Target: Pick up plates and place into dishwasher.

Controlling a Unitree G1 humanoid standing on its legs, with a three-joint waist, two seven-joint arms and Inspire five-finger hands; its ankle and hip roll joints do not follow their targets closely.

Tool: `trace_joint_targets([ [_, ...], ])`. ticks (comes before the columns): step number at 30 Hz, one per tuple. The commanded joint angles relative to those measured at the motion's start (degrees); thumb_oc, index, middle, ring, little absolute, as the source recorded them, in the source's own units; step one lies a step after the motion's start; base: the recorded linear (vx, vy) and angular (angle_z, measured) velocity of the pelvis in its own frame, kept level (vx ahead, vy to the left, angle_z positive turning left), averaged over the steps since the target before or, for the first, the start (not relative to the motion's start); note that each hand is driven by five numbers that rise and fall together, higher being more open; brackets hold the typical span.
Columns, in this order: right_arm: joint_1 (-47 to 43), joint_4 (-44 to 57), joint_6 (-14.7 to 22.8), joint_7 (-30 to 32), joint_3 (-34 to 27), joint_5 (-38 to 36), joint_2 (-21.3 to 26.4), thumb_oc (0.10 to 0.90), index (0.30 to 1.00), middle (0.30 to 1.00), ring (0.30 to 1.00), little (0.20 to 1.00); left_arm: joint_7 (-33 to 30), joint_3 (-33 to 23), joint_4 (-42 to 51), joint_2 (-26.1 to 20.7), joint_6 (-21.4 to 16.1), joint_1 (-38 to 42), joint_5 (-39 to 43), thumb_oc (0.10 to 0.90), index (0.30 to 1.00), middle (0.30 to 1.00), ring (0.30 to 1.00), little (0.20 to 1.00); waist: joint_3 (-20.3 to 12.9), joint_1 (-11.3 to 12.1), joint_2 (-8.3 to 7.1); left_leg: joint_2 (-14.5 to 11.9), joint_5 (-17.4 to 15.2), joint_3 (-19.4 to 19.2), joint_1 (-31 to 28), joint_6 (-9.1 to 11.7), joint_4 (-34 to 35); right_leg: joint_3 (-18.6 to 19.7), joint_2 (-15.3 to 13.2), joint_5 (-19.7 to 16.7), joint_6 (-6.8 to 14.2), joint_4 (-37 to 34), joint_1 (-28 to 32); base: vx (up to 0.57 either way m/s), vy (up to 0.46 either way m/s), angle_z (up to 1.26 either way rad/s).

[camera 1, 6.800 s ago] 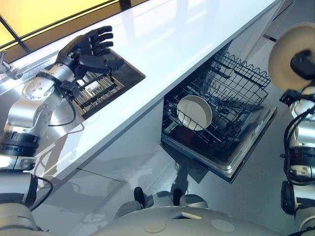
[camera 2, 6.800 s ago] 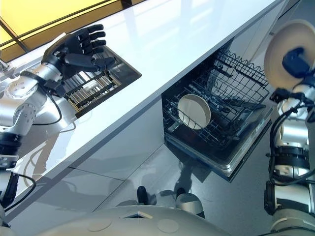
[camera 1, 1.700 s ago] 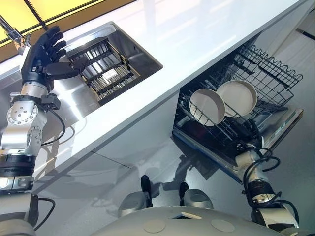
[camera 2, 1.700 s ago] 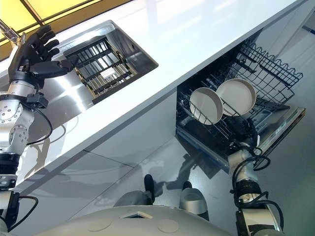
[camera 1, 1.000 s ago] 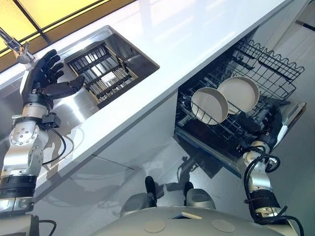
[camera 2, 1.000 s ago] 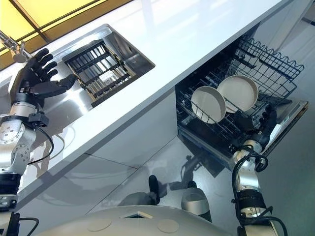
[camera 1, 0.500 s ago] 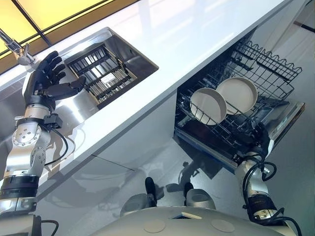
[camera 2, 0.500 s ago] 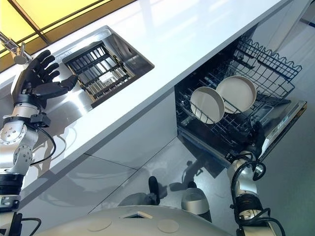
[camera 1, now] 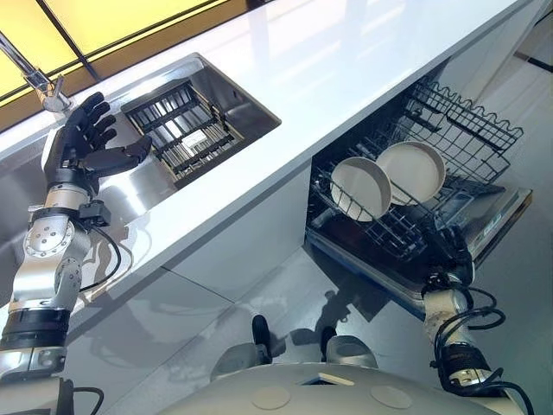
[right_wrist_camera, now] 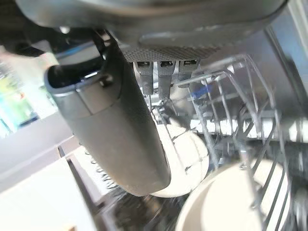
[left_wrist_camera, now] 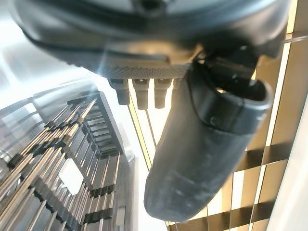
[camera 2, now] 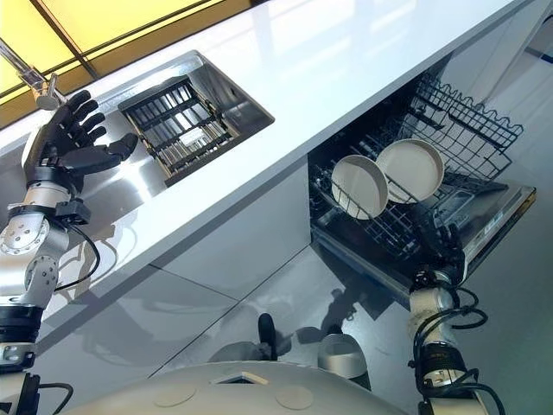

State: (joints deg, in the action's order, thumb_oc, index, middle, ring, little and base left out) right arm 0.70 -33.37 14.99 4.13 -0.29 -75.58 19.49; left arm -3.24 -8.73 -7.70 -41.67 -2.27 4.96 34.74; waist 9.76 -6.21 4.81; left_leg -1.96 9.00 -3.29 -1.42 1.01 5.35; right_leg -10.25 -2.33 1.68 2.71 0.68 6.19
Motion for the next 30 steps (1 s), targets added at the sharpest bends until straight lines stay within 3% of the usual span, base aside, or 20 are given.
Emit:
trace_joint_targets([
  [1, -11.33, 14.72, -4.79, -18.32, 13.34, -3.11, -6.71, 0.800, 0.900, 0.900, 0.900, 0.900, -0.51, 0.80, 0.94, -1.26, -7.27, 9.06, -1.48, 0.800, 0.900, 0.900, 0.900, 0.900, -1.71, 4.43, 1.04, 3.77, -10.96, -0.08, -1.41, 0.07, -4.45, -0.62, 0.48, 5.61, 2.96, 9.14, -6.40, 0.04, 0.033, 0.03],
  [3, -14.65, 18.51, -5.86, -18.22, 14.82, -2.47, -6.37, 0.800, 0.900, 0.900, 0.900, 0.900, -0.91, 1.97, 0.56, -0.48, -7.77, 9.74, -2.04, 0.800, 0.900, 0.900, 0.900, 0.900, -1.74, 4.82, 0.75, 3.96, -11.09, 0.37, -1.05, 0.15, -4.92, -0.49, 0.64, 5.48, 2.76, 8.67, -6.32, 0.05, 0.044, 0.08],
  [8, -30.43, 22.67, -8.19, -10.18, 18.71, 1.10, -4.37, 0.800, 0.900, 0.900, 0.900, 0.900, -3.43, 6.36, 0.96, 0.21, -6.85, 13.57, -2.14, 0.800, 0.900, 0.900, 0.900, 0.900, -1.86, 6.64, -0.33, 4.54, -11.24, 1.56, -0.26, 0.39, -6.11, -0.30, 1.17, 4.79, 1.93, 6.61, -5.48, 0.06, 0.010, 0.08],
  [9, -38.95, 19.62, -10.91, -8.28, 19.95, 0.07, -3.47, 0.800, 0.900, 0.900, 0.900, 0.900, -3.55, 8.57, -0.45, 0.19, -6.67, 16.43, -1.31, 0.800, 0.900, 0.900, 0.900, 0.900, -2.17, 7.79, -0.81, 4.81, -11.26, 2.22, 0.03, 0.49, -6.76, -0.50, 1.22, 4.42, 1.52, 5.69, -5.00, 0.08, -0.027, -0.01],
  [11, -48.85, 10.69, -12.49, -7.81, 21.10, 0.31, -1.96, 0.800, 0.900, 0.900, 0.900, 0.900, -2.18, 11.34, -3.96, 0.27, -7.67, 20.47, -0.05, 0.800, 0.900, 0.900, 0.900, 0.900, -2.78, 9.39, -1.35, 4.96, -11.35, 3.00, 0.52, 0.78, -7.64, -0.91, 1.29, 4.12, 1.09, 4.64, -4.40, 0.12, -0.030, 0.03],
  [13, -52.88, 5.37, -11.72, -7.42, 21.52, 2.65, -1.29, 0.800, 0.900, 0.900, 0.900, 0.900, -1.17, 12.33, -5.19, 0.23, -7.59, 22.37, 0.80, 0.800, 0.900, 0.900, 0.900, 0.900, -3.21, 10.15, -1.67, 5.06, -11.30, 3.51, 0.65, 0.86, -7.72, -1.00, 1.45, 3.88, 0.89, 3.92, -4.04, 0.11, -0.021, 0.24],
  [15, -59.87, -3.80, -8.59, -2.28, 22.92, 9.46, 2.24, 0.800, 0.900, 0.900, 0.900, 0.900, 1.21, 14.17, -5.14, -0.22, -7.29, 24.92, 2.97, 0.800, 0.900, 0.900, 0.900, 0.900, -4.47, 11.83, -2.62, 5.07, -10.76, 4.85, 0.98, 0.94, -6.90, -0.74, 2.17, 3.67, 0.56, 2.82, -3.56, 0.15, -0.036, 0.27],
  [19, -58.89, -5.11, -14.10, 0.85, 22.69, 19.21, 5.73, 0.800, 0.900, 0.900, 0.900, 0.900, 2.84, 14.70, -3.60, -0.26, -6.57, 25.83, 4.09, 0.800, 0.900, 0.900, 0.900, 0.900, -4.24, 11.94, -2.96, 5.07, -10.22, 5.87, 1.05, 0.82, -6.00, -0.32, 2.61, 3.52, 0.60, 3.45, -4.23, 0.04, -0.035, 0.37],
  [21, -54.43, -6.58, -17.79, 1.87, 21.63, 25.49, 10.20, 0.800, 0.900, 0.900, 0.900, 0.900, 4.00, 14.52, -0.87, -0.92, -5.61, 25.22, 3.36, 0.800, 0.900, 0.900, 0.900, 0.900, -3.83, 11.23, -3.35, 5.23, -10.22, 6.22, 0.55, 0.62, -5.31, 0.28, 2.59, 2.79, 1.07, 3.08, -4.49, 0.02, -0.039, 0.32],
  [26, -43.84, -7.13, -18.09, -1.98, 18.50, 38.37, 16.79, 0.800, 0.900, 0.900, 0.900, 0.900, 3.28, 13.20, 3.56, -1.62, -5.75, 21.75, 3.40, 0.800, 0.900, 0.900, 0.900, 0.900, -2.57, 9.64, -3.84, 5.62, -10.73, 5.48, 0.14, 0.16, -5.47, 1.63, 2.20, 1.11, 2.20, 2.36, -4.97, 0.00, -0.012, 0.03],
  [30, -28.93, 2.06, -18.62, -5.39, 13.11, 42.60, 19.47, 0.800, 0.900, 0.900, 0.900, 0.900, 1.78, 9.29, 6.80, -2.28, -5.87, 16.77, 2.78, 0.800, 0.900, 0.900, 0.900, 0.900, -0.74, 6.63, -4.14, 5.74, -10.87, 3.22, -0.84, -0.56, -4.83, 3.07, 1.80, 0.04, 3.32, 2.87, -5.90, -0.02, -0.007, -0.07],
])
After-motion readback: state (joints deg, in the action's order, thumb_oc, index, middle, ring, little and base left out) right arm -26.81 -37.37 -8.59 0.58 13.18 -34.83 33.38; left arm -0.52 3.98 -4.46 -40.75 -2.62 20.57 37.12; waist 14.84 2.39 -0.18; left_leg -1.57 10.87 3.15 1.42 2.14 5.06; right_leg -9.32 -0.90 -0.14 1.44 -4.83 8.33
